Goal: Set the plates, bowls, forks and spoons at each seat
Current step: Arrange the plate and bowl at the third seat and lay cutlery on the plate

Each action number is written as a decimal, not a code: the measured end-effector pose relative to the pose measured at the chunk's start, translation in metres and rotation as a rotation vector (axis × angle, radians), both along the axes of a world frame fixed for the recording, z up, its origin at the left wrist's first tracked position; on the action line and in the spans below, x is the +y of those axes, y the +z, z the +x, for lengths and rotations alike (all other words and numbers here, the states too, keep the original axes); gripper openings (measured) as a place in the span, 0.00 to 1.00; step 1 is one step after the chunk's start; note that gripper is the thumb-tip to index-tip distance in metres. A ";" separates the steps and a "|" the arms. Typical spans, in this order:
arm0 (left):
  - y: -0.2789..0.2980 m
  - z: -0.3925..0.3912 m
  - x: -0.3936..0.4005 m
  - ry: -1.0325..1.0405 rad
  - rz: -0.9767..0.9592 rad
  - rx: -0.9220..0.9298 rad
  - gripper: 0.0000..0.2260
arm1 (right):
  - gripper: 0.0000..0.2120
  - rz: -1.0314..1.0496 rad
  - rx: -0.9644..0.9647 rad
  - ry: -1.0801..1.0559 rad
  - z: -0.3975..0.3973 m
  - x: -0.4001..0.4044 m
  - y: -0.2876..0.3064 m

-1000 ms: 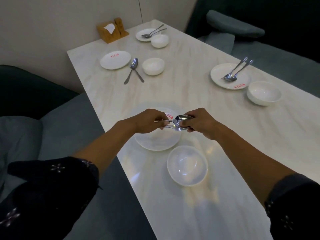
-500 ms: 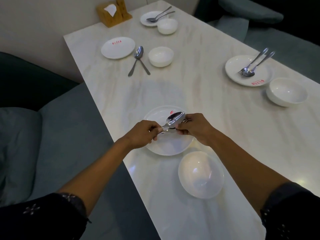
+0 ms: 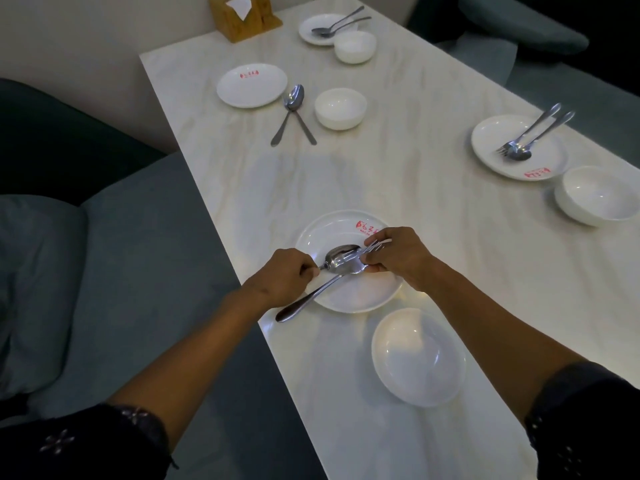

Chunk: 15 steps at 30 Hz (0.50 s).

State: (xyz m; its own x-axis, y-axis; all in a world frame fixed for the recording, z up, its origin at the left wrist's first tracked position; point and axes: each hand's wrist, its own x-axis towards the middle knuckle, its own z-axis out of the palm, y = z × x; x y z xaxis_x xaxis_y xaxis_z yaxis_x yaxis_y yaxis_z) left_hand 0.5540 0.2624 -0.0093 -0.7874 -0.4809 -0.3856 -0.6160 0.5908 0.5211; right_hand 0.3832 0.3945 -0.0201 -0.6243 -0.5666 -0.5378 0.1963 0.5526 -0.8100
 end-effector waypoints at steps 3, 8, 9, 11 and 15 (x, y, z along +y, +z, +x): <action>-0.002 -0.001 0.000 -0.002 -0.043 0.013 0.11 | 0.12 0.039 0.070 -0.001 0.000 -0.001 0.000; -0.005 -0.002 0.003 -0.034 -0.123 -0.005 0.10 | 0.12 0.099 0.285 0.060 0.005 -0.002 -0.005; -0.006 -0.002 0.004 -0.042 -0.139 -0.009 0.10 | 0.12 0.107 0.327 0.072 0.006 -0.003 -0.006; -0.007 -0.002 0.005 -0.061 -0.167 -0.022 0.10 | 0.12 0.125 0.389 0.091 0.007 -0.004 -0.008; -0.008 -0.002 0.005 -0.094 -0.220 -0.051 0.10 | 0.11 0.158 0.504 0.148 0.007 -0.002 -0.009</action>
State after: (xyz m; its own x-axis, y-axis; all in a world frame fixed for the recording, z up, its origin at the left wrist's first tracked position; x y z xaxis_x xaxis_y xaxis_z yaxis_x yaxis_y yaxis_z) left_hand 0.5521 0.2676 -0.0177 -0.8151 -0.4831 -0.3197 -0.5748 0.7428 0.3433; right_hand 0.3899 0.3921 -0.0296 -0.7461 -0.6049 -0.2783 -0.2840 0.6672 -0.6887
